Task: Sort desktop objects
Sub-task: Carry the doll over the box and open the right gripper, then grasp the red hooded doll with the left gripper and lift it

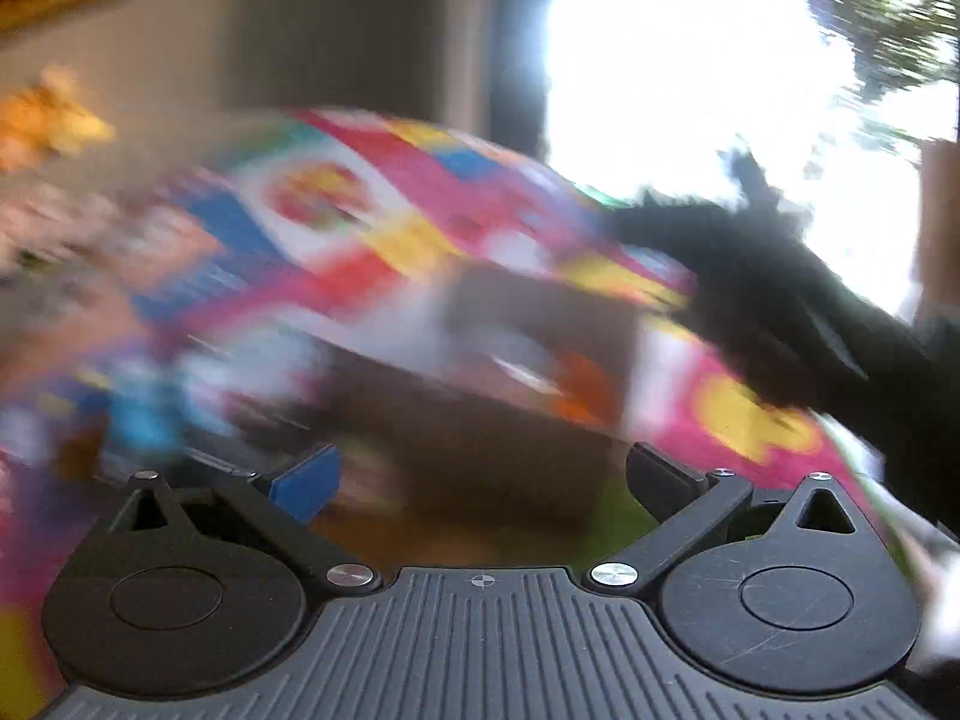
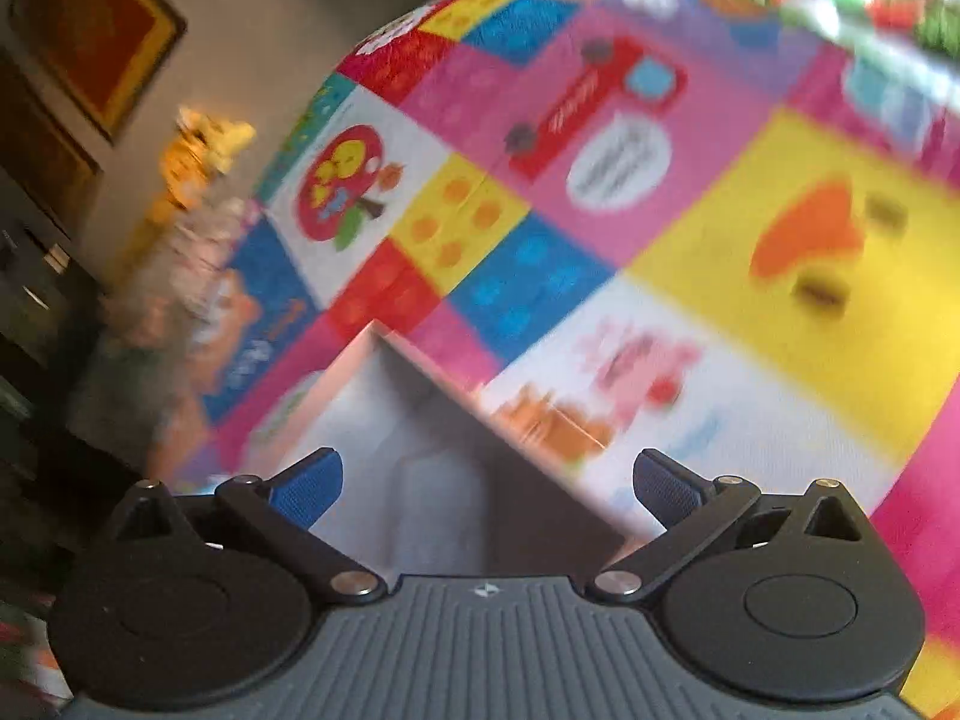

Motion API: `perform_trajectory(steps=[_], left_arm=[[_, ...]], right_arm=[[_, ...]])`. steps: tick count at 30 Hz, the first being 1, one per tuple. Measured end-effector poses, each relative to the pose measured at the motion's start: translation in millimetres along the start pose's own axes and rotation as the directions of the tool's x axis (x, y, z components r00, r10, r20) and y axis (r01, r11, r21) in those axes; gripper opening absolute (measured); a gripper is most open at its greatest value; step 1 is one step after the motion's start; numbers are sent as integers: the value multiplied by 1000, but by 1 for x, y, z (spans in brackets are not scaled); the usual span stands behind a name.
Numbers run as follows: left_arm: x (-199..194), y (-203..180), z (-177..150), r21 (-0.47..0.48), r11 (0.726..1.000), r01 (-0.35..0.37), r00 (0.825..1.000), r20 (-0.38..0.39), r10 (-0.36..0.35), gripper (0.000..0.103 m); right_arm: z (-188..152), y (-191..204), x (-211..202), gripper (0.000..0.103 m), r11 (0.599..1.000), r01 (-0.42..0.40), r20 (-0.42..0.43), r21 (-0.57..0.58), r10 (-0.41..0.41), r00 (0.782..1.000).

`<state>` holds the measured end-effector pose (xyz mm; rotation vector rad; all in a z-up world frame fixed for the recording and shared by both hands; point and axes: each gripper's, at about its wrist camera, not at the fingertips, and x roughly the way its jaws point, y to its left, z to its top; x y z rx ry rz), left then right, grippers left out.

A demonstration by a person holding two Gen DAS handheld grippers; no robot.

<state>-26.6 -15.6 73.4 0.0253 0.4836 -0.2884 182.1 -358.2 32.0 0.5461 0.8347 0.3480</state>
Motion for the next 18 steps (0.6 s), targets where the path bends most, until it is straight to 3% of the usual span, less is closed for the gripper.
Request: perform_trajectory(steps=[1,2,4,5,6,9,12,14,16,18], left_arm=[[-10,20,6,-24,994,-107,993,37,108,103],[-20,43,10,-59,972,-226,971,66,229,103],[-32,89,8,-128,878,-462,877,85,474,103],[-33,120,2,-177,804,-567,811,52,583,103],[-31,145,-5,-205,771,-602,788,4,616,103],[-8,212,-31,-246,749,-615,787,-140,600,103],[16,246,-49,-265,752,-604,797,-224,561,101],[25,257,-53,-291,759,-582,812,-246,529,91],[31,261,-55,-289,768,-571,819,-259,512,70],[33,259,-58,-275,767,-580,812,-269,518,63]], right_arm=[[-6,-2,-3,103,1000,-13,-1,-4,13,1000],[-9,-4,-5,103,1000,-14,2,-3,14,1000],[-14,-5,-9,103,1000,14,23,-13,-14,1000],[-18,-4,-12,103,999,31,36,-27,-30,999],[-20,-2,-12,103,998,43,47,-43,-41,998],[-22,-2,-10,103,997,40,48,-61,-38,998],[-20,5,-5,103,996,54,50,-64,-51,997],[-18,12,-4,103,994,70,58,-84,-65,996],[-17,17,0,103,989,91,56,-113,-86,995],[-16,19,6,103,984,120,50,-132,-114,992]])
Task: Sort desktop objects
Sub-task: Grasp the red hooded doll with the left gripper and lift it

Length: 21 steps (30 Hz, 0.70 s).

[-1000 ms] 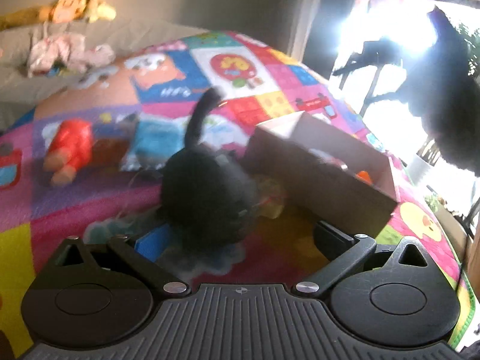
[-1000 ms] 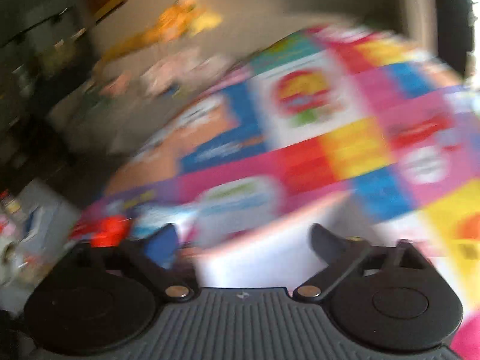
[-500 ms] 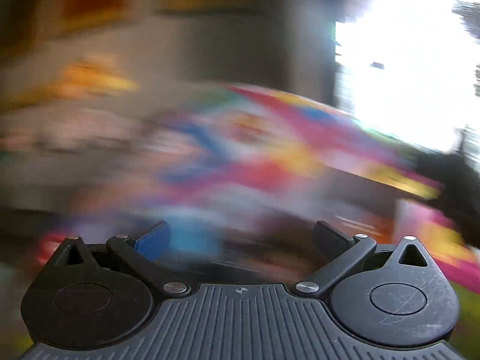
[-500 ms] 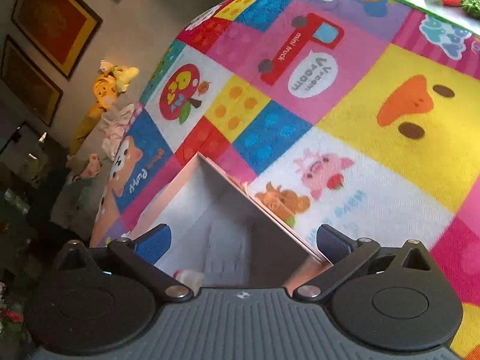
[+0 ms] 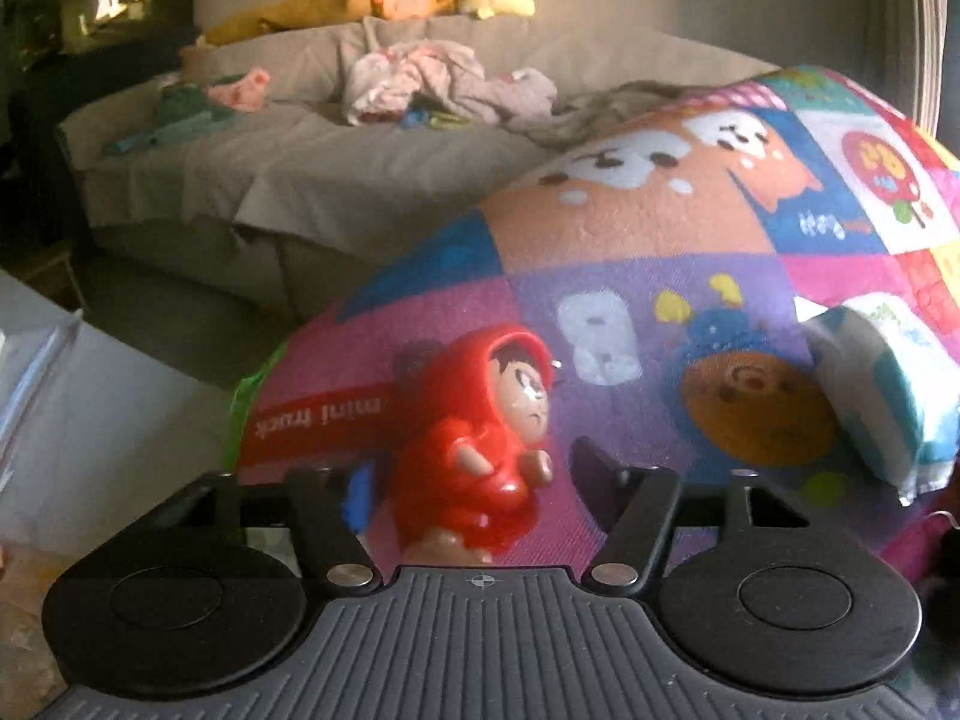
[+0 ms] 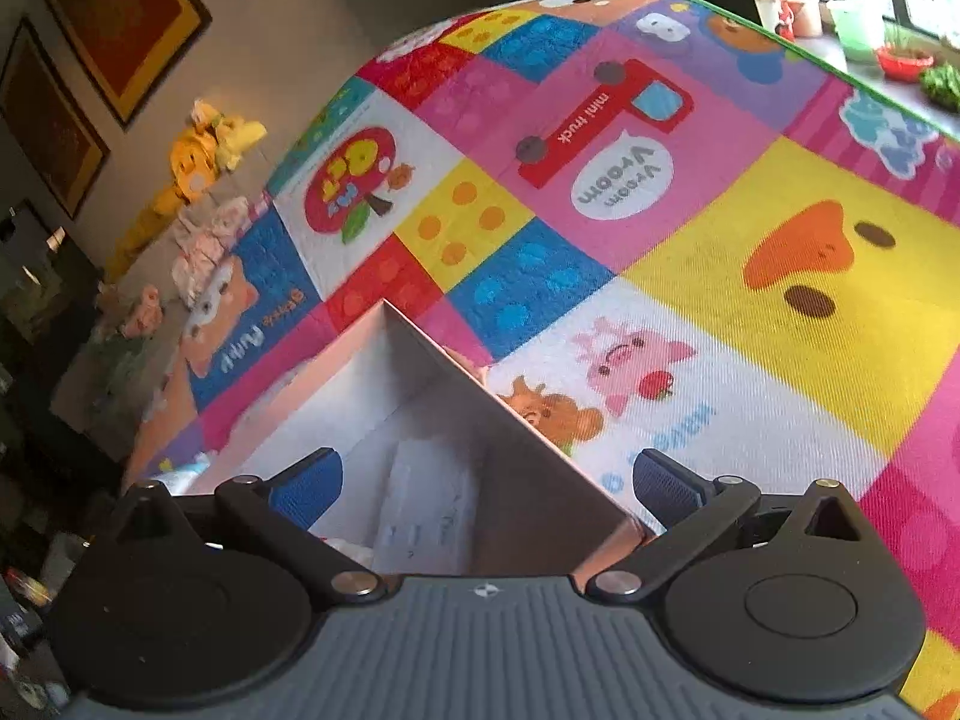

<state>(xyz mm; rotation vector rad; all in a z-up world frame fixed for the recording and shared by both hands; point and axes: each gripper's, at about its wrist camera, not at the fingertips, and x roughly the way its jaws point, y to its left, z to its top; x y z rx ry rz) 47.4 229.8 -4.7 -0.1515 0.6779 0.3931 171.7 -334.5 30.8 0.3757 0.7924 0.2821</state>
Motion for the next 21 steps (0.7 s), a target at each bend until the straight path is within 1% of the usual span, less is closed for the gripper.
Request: perform_trajectory(steps=[1,3,4,7,8,10,12,13,14,15,16,18,20,21], left_arm=[[1,-2,-1,3,1000,-7,1000,-1,7,58],[-7,-6,-4,24,1000,5,1000,20,-5,58],[-10,-11,-4,43,999,19,999,27,-20,58],[-40,-34,-15,130,986,108,993,39,-114,58],[-49,-44,-19,156,976,153,987,34,-160,58],[-68,-71,-31,219,942,253,965,16,-263,58],[-79,-93,-40,263,911,319,944,2,-331,59],[-81,-103,-42,273,900,341,935,-5,-353,59],[-83,-112,-44,282,899,335,937,0,-349,58],[-84,-117,-44,289,898,332,937,6,-349,59],[-85,-121,-43,286,899,331,937,10,-348,59],[-85,-128,-39,269,902,337,934,21,-356,58],[-87,-133,-34,265,901,344,929,43,-368,58],[-87,-133,-30,254,901,352,926,48,-375,58]], right_arm=[[0,0,3,103,1000,5,-5,-3,-5,1000],[-1,-3,6,103,1000,-6,-14,15,6,1000],[-3,-4,5,103,999,-27,-18,35,28,999],[-15,-4,-7,103,995,-75,-16,71,76,997],[-20,-4,-12,103,992,-95,-19,81,97,995],[-34,1,-22,103,988,-127,-32,85,130,991],[-48,7,-33,103,984,-163,-48,67,167,985],[-54,11,-38,103,982,-179,-55,59,182,982],[-59,14,-43,103,982,-183,-52,51,186,981],[-64,19,-52,103,985,-172,-33,36,173,984],[-69,24,-64,103,989,-146,7,6,146,989],[-81,39,-89,103,992,-91,102,-91,101,990],[-97,60,-109,103,974,-53,160,-221,89,983],[-105,70,-114,103,959,-48,160,-280,95,983]])
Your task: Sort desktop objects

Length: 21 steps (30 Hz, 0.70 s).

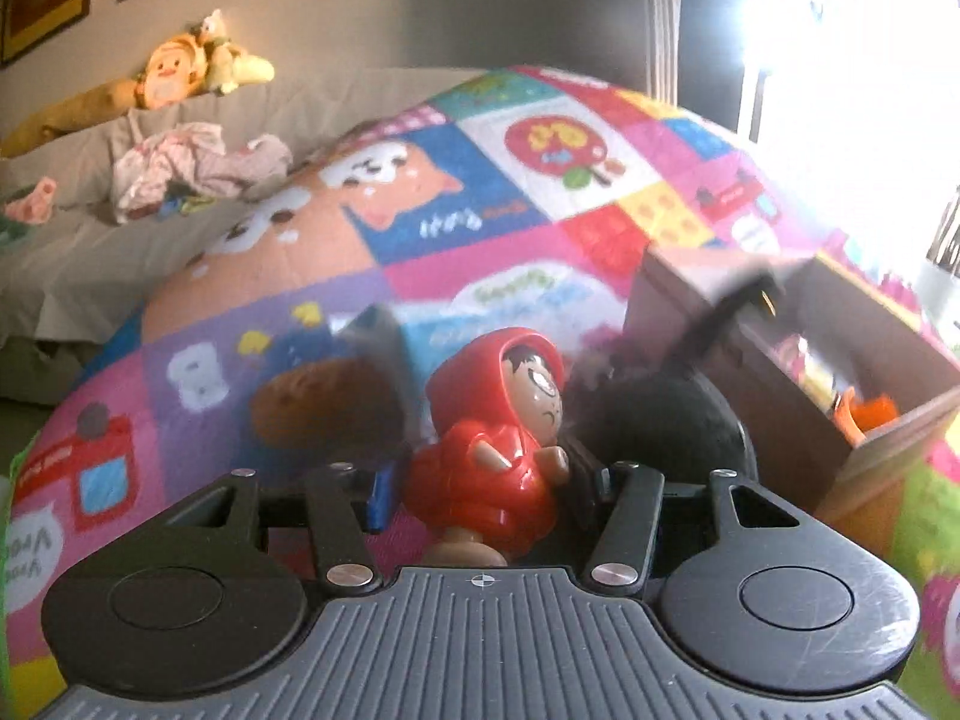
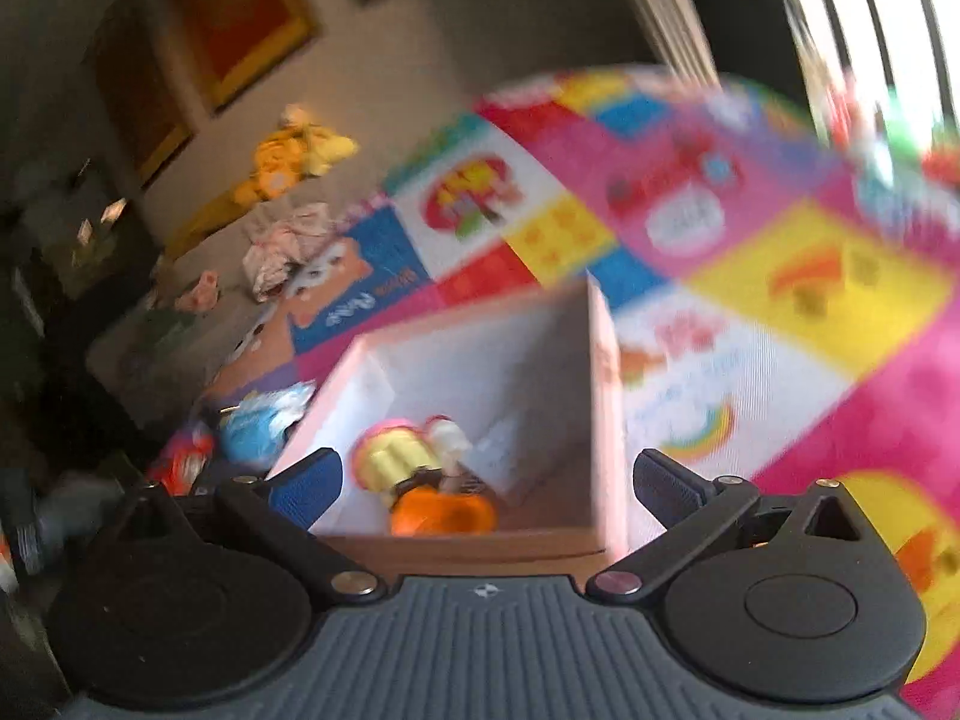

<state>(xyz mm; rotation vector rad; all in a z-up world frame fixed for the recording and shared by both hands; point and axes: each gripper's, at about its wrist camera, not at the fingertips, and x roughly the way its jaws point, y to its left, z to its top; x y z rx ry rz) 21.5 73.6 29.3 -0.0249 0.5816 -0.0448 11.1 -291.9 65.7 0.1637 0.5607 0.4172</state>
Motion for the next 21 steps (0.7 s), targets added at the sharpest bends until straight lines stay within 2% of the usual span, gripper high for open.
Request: perform_trajectory(steps=[2,4,6,7,9,12,14,16,17,19,20,21], left_arm=[[-2,3,5,-21,1000,2,1000,14,-1,58],[-12,5,7,-31,999,-9,999,33,10,58],[-28,5,6,-35,999,-6,998,56,8,58],[-36,5,5,-36,999,-1,998,64,3,58],[-53,4,1,-31,999,20,997,78,-18,59],[-75,-2,-3,-19,998,56,994,95,-54,59],[-84,-8,-6,-11,995,94,991,94,-93,59],[-88,-18,-12,4,989,149,986,67,-149,59],[-88,-25,-16,16,985,172,984,53,-172,59],[-81,-41,-24,49,972,230,973,6,-231,59],[-76,-47,-28,60,966,253,968,-13,-252,59],[-68,-55,-31,68,959,276,961,-38,-274,59]], right_arm=[[-9,25,-4,103,994,-31,-34,-102,28,999],[-20,44,4,99,989,-56,-105,-134,42,994],[-28,58,24,78,982,-121,-208,-147,89,974],[-31,64,33,75,979,-123,-228,-164,83,970],[-30,76,53,70,974,-88,-218,-210,41,975],[-18,81,83,63,978,-102,-225,-182,60,973],[-13,82,98,62,978,-76,-203,-193,36,979],[-8,76,104,62,986,-44,-189,-160,13,982],[-7,72,101,63,989,-52,-182,-140,26,983],[-5,65,85,75,992,-54,-146,-113,38,989],[-6,61,74,87,993,-36,-119,-111,23,993],[-7,56,62,94,994,-9,-90,-113,-1,996]])
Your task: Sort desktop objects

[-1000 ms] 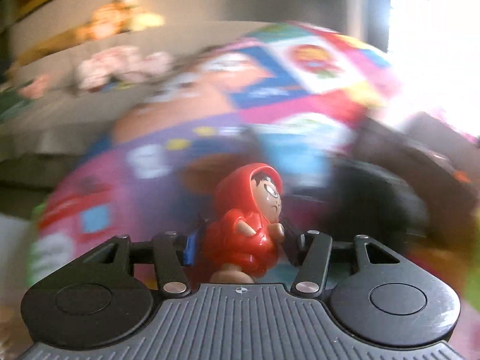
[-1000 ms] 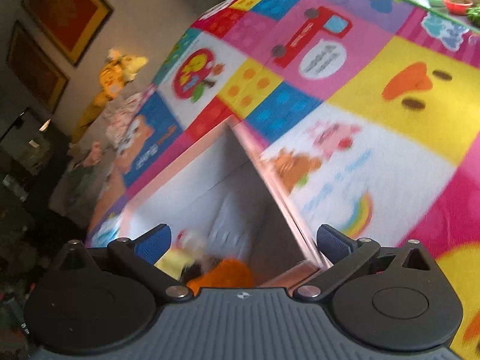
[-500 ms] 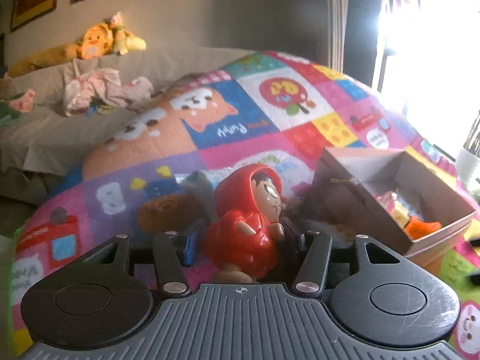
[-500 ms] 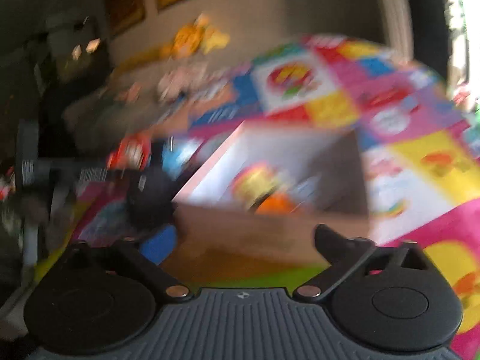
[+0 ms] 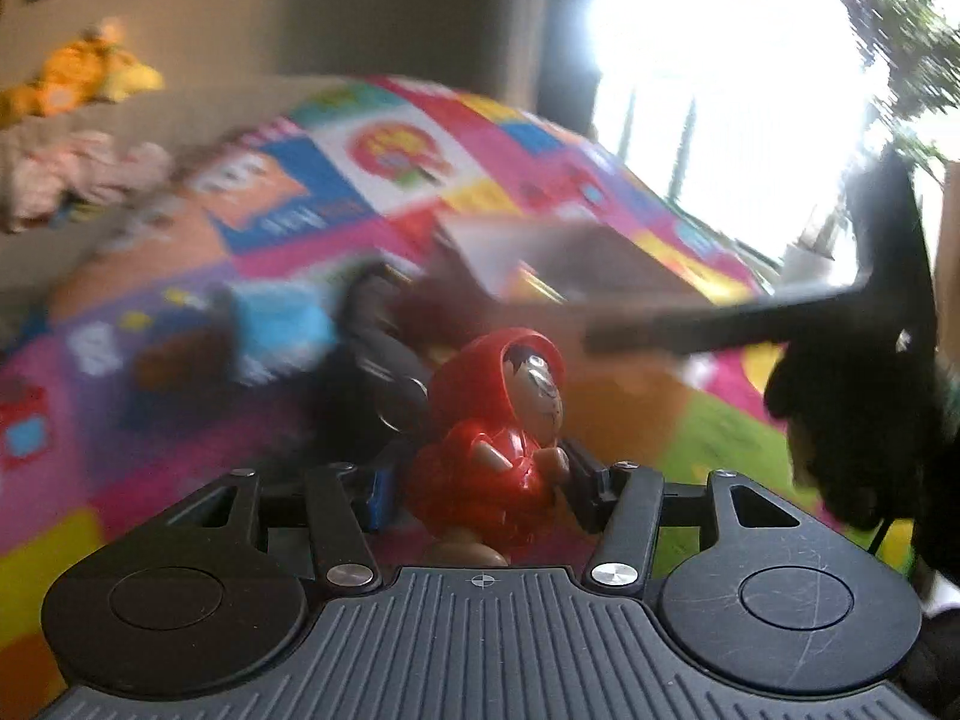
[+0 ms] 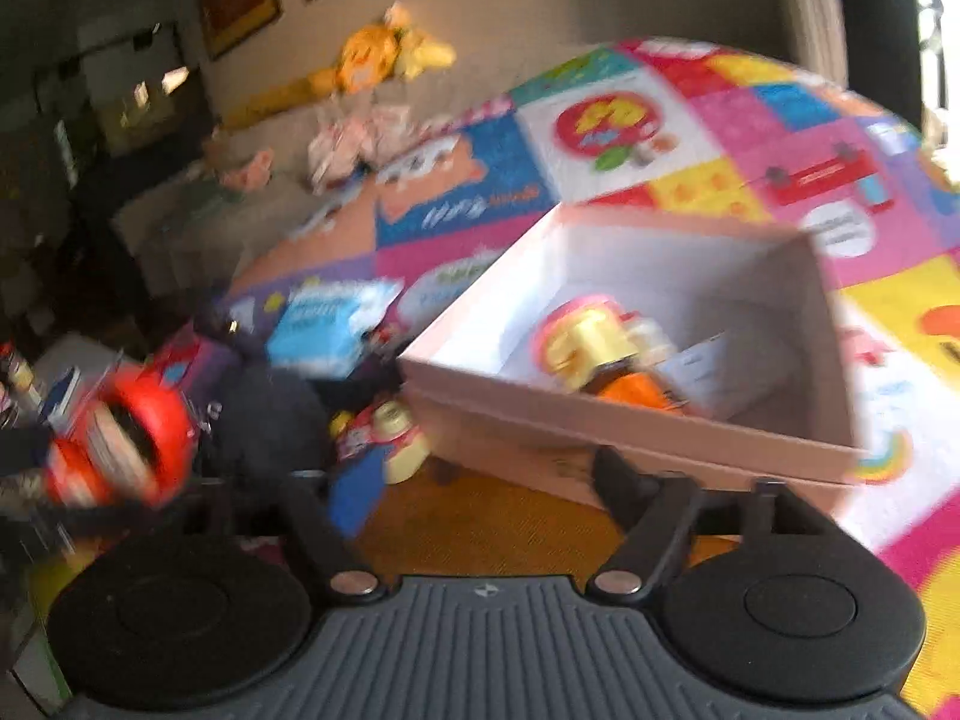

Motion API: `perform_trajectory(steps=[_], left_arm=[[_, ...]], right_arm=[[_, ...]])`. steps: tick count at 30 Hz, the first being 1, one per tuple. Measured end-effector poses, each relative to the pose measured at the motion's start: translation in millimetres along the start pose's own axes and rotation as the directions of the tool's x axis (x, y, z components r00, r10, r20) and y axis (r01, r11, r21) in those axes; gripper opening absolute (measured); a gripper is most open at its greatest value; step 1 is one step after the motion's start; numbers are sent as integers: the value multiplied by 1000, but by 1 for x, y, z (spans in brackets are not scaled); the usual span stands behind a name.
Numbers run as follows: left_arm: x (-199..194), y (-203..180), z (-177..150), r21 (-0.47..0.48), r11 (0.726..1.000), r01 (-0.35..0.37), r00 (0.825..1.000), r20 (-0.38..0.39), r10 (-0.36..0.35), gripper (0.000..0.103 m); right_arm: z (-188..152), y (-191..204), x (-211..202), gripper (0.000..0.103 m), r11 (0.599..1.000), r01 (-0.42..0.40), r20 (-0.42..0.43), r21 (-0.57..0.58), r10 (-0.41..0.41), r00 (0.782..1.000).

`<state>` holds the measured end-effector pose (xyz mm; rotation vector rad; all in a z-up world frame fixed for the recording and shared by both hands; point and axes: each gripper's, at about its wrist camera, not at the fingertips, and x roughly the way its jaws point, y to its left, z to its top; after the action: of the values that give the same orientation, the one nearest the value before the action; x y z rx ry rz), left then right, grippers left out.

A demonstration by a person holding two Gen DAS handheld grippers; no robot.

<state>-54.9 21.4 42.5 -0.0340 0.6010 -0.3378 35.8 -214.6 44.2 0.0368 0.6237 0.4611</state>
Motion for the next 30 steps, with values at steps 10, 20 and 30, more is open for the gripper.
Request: perform_trajectory(steps=[10,20,30], left_arm=[[54,-60,0,162,981,107,994,-24,-105,79],[28,-33,-8,146,988,-48,999,-7,50,94],[41,11,10,84,955,-284,959,37,282,97]], right_arm=[[-41,-40,-49,103,983,147,-38,112,-143,989],[-72,-50,-40,103,957,187,-76,222,-175,982],[-73,-46,-39,103,959,203,-75,198,-192,979]])
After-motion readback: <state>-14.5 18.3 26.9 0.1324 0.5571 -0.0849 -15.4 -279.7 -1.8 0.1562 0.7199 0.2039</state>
